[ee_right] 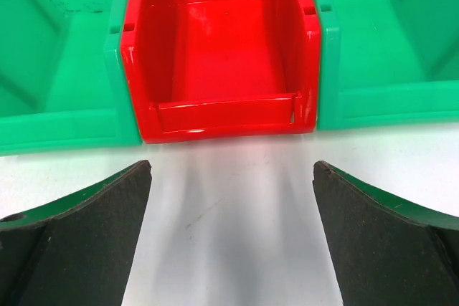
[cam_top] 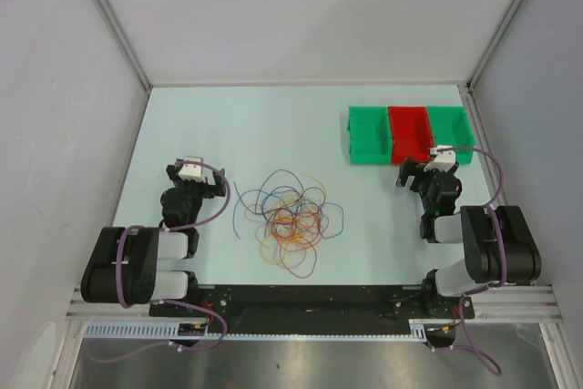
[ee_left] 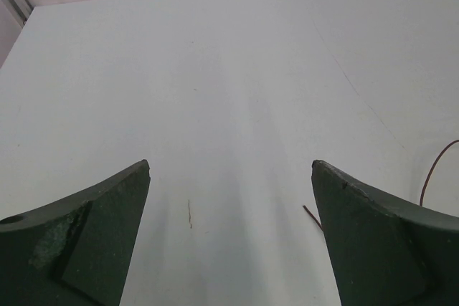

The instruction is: Untangle the cables

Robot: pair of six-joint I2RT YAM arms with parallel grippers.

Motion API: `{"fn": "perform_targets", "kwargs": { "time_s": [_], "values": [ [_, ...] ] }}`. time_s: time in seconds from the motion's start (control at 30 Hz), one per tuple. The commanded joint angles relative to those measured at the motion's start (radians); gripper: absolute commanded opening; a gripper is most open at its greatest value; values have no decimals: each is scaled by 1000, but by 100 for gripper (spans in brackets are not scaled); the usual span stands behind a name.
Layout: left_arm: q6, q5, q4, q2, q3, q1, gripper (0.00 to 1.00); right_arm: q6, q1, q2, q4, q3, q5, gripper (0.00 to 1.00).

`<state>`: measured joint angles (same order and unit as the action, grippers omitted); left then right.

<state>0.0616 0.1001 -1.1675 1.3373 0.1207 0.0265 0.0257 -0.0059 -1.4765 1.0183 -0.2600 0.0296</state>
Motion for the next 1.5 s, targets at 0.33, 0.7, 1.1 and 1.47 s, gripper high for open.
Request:
{"fn": "perform_targets", "kwargs": {
  "time_s": [0.33,0.7,1.1,1.47],
  "values": [
    [12,20,-64,-4,19,-2,100,-3,-2,-2,29,-24,9,100],
    [10,19,-64,-6,19,-2,100,-23,130,138,-100,-60,291,100],
    [4,-31,201,-120,125,4,100,609,156,668,-874,-231,-281,100],
    [-795,147,1429,-276,633,-104,100,478,333,641,-1223,-469,-337,98]
  ]
}}
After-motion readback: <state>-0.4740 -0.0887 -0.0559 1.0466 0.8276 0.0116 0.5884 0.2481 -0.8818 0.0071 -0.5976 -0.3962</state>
